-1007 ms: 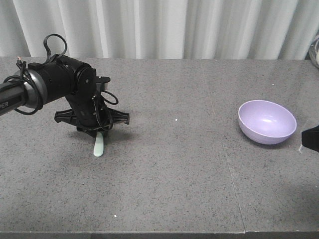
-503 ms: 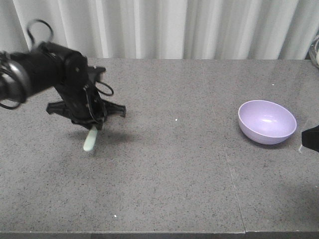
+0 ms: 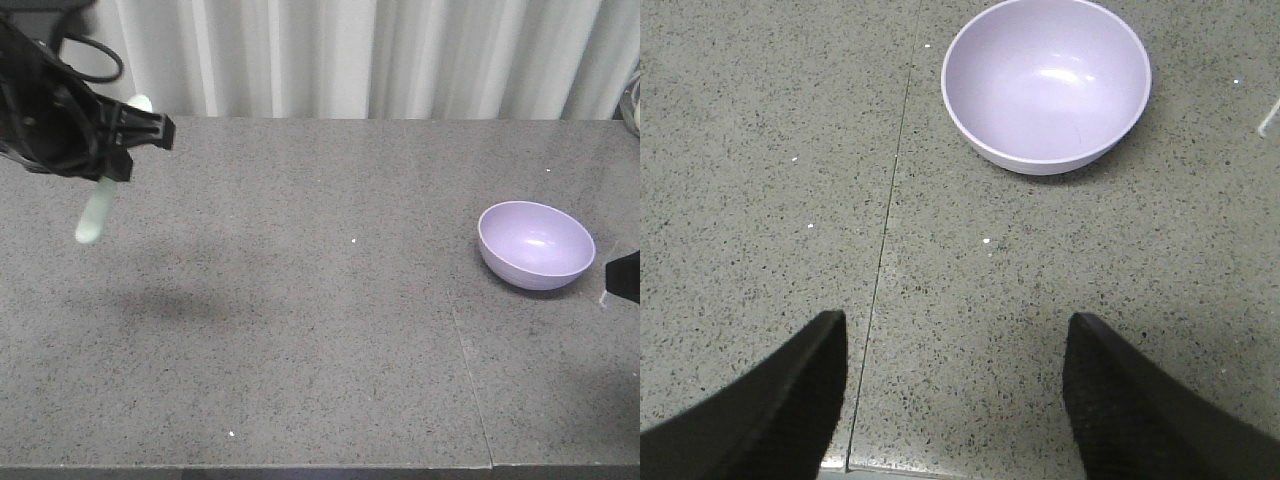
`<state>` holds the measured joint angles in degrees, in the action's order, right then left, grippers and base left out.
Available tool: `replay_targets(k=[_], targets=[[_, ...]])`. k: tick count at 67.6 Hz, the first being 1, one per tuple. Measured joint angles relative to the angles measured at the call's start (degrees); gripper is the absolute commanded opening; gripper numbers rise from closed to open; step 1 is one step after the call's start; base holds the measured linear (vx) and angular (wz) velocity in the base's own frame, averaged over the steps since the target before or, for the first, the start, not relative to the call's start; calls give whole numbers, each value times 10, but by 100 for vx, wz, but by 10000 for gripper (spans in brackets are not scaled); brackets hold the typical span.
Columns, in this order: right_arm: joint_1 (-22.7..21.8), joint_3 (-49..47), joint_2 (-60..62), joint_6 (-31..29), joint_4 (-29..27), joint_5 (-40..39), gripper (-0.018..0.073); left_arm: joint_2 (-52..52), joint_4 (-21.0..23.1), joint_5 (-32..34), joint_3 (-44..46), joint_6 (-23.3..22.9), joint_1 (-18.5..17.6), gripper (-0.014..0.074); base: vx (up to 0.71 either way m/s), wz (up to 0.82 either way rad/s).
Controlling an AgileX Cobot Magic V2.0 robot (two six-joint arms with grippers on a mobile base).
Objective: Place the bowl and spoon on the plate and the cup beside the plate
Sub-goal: 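Close the left gripper on the spoon handle and lift it, then grasp the lavender bowl rim with the right gripper and lift it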
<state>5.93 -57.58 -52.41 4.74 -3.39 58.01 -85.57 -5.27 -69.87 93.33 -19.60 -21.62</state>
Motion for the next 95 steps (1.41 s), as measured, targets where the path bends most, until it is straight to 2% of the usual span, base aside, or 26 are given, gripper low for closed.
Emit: replay_targets(k=[13,33,40,46,53,64,77,95], targets=[[0,0,-9,34,34,-6,465,42,-2,-6,0,0,0,-3,0,0],[-1,-6,-108,109,148,-51,465,50,-2,-11,0,0,0,0,0,0],[-17,-32,-158,113,156,-59,465,50,-2,-16,0,0,0,0,0,0],[-49,-66,-202,106,156,-64,465,50,-2,-22,0,0,0,0,0,0],[-87,-107,-254,69,141,-76,465,50,-2,-23,0,0,0,0,0,0],[-129,-149,-331,-21,60,-97,465,50,-2,-26,0,0,0,0,0,0],[-149,-178,-428,-83,-7,-125,465,50,-2,-26,0,0,0,0,0,0],[-149,-186,-512,-95,-21,-158,445,50,-2,-26,0,0,0,0,0,0]])
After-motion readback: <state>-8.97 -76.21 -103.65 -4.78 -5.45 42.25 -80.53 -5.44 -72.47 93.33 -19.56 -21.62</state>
